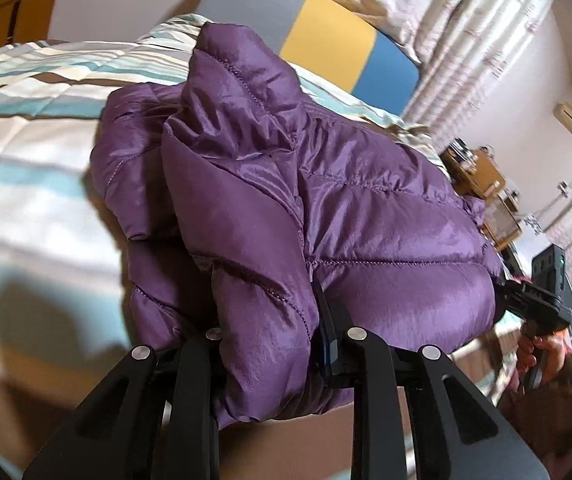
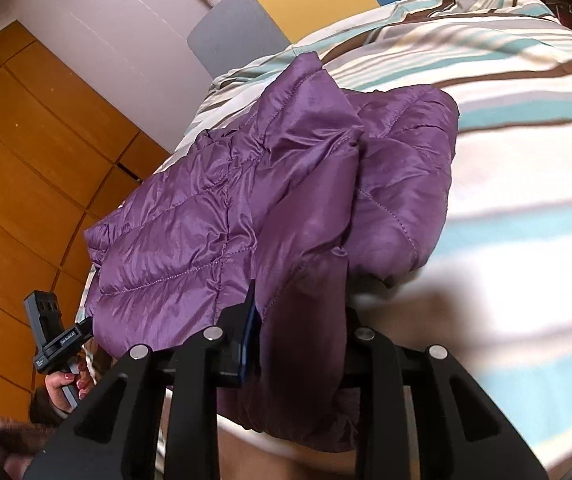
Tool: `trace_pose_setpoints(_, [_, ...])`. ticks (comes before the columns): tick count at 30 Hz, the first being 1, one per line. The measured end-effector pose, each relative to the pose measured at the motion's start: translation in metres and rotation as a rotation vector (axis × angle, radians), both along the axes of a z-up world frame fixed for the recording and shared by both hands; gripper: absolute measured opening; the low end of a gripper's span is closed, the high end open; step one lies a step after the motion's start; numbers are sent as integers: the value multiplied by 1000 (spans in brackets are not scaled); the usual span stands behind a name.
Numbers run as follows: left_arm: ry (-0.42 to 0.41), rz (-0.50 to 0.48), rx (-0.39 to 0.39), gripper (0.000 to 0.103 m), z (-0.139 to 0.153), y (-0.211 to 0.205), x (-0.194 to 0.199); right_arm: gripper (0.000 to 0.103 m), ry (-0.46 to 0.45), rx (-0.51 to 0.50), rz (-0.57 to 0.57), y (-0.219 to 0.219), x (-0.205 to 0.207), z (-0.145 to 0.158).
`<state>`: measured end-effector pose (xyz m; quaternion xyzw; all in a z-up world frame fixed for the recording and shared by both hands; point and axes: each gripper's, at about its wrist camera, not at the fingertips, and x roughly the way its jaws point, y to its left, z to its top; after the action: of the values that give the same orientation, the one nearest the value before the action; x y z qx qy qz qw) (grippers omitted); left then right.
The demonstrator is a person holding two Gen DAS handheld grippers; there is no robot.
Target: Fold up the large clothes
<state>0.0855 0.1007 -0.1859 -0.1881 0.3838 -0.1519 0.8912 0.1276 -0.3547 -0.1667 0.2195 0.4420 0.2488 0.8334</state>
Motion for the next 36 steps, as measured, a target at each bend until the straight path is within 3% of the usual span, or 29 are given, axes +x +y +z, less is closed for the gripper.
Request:
trace_pose_setpoints(3, [-9, -19, 15, 32, 3, -5, -16, 38, 6, -28, 9, -4, -5, 3])
trace_pose_setpoints(4, [-14, -19, 14, 43, 6, -4, -19, 46, 3, -57, 8, -5, -4, 7])
trace_pose_setpoints(7, [-85, 37, 15, 73, 24, 7, -29, 54, -63, -152, -27, -22, -12, 28])
trace_pose_setpoints(10, [-152, 98, 47, 90, 41, 17, -23, 78, -155, -206, -93, -29, -16, 48])
trace_pose_setpoints(13, [-174, 142, 84, 91, 53, 25, 8, 83, -218, -258, -84, -3, 13, 61])
trace_pose_setpoints(16, [-154, 158, 111, 91, 54, 27, 46, 88, -216, -315, -68, 25, 46, 55])
trace_pose_setpoints(18, [-77, 171, 125, 91, 46, 33, 69, 91, -184, -344, -69, 34, 57, 45])
trace_pose_setpoints(21, [24, 166, 72, 91, 27, 38, 82, 91, -111, -315, -77, 46, 76, 25])
trace_pose_setpoints(22, [40, 170, 57, 82, 22, 39, 83, 87, -98, -302, -90, 46, 76, 20])
trace_pose_setpoints(23, [42, 163, 37, 57, 19, 39, 82, 68, -101, -291, -93, 46, 75, 16])
trace_pose_setpoints(24, [39, 153, 27, 49, 16, 37, 79, 55, -110, -278, -85, 43, 69, 16])
trace_pose_setpoints(26, [27, 132, 17, 21, 18, 31, 73, 20, -120, -260, -51, 45, 62, 18])
trace_pose_setpoints(29, [-25, 142, 47, 13, 38, 22, 62, 15, -190, -274, -27, 47, 47, 45])
trace_pose_setpoints(36, [-237, 264, 11, 11, 110, 18, 69, 13, -427, -295, -66, 53, 40, 129])
